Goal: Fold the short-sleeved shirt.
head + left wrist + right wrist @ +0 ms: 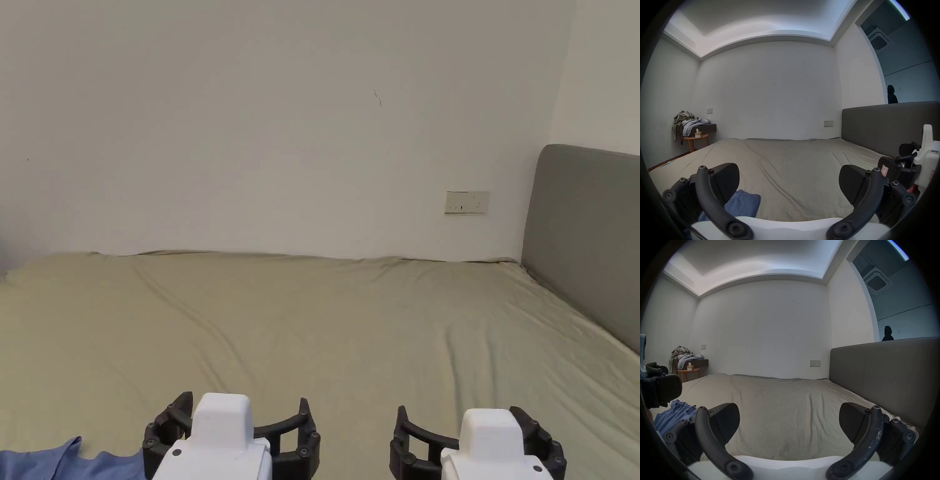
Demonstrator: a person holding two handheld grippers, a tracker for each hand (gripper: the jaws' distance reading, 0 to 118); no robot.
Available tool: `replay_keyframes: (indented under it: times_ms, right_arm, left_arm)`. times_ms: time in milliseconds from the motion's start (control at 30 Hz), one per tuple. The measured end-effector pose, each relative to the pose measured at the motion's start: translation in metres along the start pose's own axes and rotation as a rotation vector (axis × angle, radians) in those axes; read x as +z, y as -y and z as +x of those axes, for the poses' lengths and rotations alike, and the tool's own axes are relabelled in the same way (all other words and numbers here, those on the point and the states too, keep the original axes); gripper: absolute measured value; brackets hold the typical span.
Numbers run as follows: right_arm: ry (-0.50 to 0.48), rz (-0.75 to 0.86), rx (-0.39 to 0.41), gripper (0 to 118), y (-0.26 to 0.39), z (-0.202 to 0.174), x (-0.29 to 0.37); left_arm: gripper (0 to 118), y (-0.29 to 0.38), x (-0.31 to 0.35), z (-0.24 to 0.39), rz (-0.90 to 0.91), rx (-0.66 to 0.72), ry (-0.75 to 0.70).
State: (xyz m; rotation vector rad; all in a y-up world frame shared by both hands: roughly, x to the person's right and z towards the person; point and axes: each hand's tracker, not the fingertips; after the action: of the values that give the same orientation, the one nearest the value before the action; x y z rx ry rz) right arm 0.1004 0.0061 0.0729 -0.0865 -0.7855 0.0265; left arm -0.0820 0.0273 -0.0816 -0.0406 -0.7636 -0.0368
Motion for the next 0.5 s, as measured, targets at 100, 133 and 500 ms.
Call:
replay_keyframes:
  times_ms: [100, 133, 500]
  right_arm:
    - [0.0, -0.002, -0.008, 118, 0.0007, 0.0011, -0.0001]
    - [-0.002, -0.002, -0.008, 118, 0.0006, -0.0007, -0.0003]
    - [-0.017, -0.005, -0.016, 118, 0.0003, -0.0029, 0.0024]
  left_arm:
    - [118, 0.0028, -0.0003, -0.0008, -0.012, 0.012, 0.001]
    - [118, 0.0039, -0.0007, 0.0003, -0.016, 0.013, 0.004]
    - [118, 0.0071, 0.0003, 0.0051, -0.021, -0.002, 0.012]
